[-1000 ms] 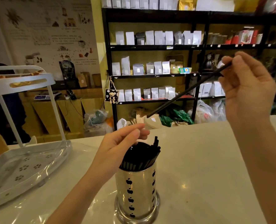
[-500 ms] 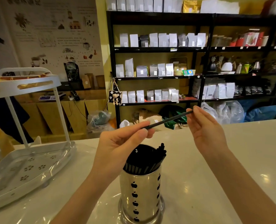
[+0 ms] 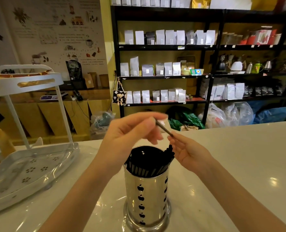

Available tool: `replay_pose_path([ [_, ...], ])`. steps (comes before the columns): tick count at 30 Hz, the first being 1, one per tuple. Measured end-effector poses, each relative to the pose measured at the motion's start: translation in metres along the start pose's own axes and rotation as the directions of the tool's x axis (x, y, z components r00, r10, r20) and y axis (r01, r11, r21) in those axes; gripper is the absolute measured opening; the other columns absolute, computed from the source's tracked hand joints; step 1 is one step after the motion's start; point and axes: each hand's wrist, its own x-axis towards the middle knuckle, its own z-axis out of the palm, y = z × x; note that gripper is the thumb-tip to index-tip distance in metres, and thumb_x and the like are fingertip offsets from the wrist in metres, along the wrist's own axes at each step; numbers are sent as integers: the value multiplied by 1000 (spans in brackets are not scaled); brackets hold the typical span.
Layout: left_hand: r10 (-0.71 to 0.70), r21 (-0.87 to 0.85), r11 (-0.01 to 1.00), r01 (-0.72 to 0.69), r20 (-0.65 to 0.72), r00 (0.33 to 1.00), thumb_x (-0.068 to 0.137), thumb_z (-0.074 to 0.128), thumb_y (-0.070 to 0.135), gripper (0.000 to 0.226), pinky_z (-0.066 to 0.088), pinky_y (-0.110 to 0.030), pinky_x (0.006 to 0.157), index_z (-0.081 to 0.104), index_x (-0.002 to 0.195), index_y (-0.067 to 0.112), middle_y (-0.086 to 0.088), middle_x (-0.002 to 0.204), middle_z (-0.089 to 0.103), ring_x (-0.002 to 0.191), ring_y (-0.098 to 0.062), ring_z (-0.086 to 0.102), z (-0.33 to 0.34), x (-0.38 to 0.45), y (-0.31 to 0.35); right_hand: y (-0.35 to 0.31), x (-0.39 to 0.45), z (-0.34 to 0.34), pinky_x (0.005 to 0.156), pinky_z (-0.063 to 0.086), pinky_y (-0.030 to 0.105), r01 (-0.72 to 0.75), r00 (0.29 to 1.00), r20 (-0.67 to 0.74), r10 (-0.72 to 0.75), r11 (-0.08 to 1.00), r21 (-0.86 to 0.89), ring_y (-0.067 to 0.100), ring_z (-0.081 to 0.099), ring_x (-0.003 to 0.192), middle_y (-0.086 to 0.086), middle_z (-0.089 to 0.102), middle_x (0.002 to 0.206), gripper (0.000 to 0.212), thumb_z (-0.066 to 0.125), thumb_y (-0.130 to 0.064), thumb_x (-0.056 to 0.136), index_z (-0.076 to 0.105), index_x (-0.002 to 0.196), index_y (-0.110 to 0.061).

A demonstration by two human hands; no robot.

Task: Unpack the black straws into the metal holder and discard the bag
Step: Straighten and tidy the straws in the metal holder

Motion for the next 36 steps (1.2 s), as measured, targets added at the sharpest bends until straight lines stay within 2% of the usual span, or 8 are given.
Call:
replay_pose_path([
  [3,76,31,997,-75,-55,996,84,56,24,19,52,-15,62,74,82,27,10,61,67,58,-4,61,-8,16,20,-2,-7,1,49,49,22,79,991,122,-51,970,-230,9,56,49,1,65,60,12,61,-18,85,66,85,-7],
  [5,139,63,989,-131,-125,982,83,54,20,22,51,-15,60,74,76,26,10,60,67,57,-4,59,-13,27,36,-5,-18,3,58,46,25,221,968,209,-141,870,-440,12,56,63,-1,66,64,15,59,-22,86,69,86,-11],
  [7,218,138,970,-198,-148,965,84,54,19,21,50,-15,61,73,76,25,11,61,67,57,-4,59,-18,37,50,-8,-28,6,57,45,23,368,927,282,-245,730,-576,12,55,72,-2,69,71,15,59,-20,86,72,80,-16],
  [10,284,330,916,-227,-135,949,86,57,16,13,50,-14,60,69,82,20,14,61,68,58,-2,60,-22,47,54,-13,-38,9,63,48,23,510,860,391,-328,577,-638,5,58,76,-6,72,81,19,60,-18,85,75,75,-26],
  [13,158,371,923,-103,-120,980,84,57,16,13,51,-13,60,68,79,22,13,57,67,55,-1,60,-20,45,38,-13,-43,4,64,49,14,578,816,465,-343,497,-647,-4,60,77,-15,72,80,24,57,-17,87,74,75,-30],
  [20,-45,344,934,94,-146,988,85,55,14,16,50,-11,61,69,79,21,12,51,65,53,0,59,-18,24,0,-9,-45,-4,66,48,12,625,780,518,-352,481,-614,-1,61,79,-13,73,81,29,53,-13,90,74,75,-28],
  [30,-52,326,941,94,-134,990,88,52,12,20,52,-11,64,69,79,17,10,52,64,56,-2,59,-20,17,-2,-7,-41,-3,69,48,11,623,782,521,-343,457,-634,-5,62,81,-19,72,80,31,47,-16,93,72,79,-29],
  [36,-293,425,859,285,-48,955,86,54,15,21,50,-14,59,71,76,21,8,53,64,54,-1,59,-25,13,-26,-3,-40,-4,69,46,11,628,778,523,-348,434,-646,-5,61,81,-18,72,81,32,44,-18,94,71,82,-31],
])
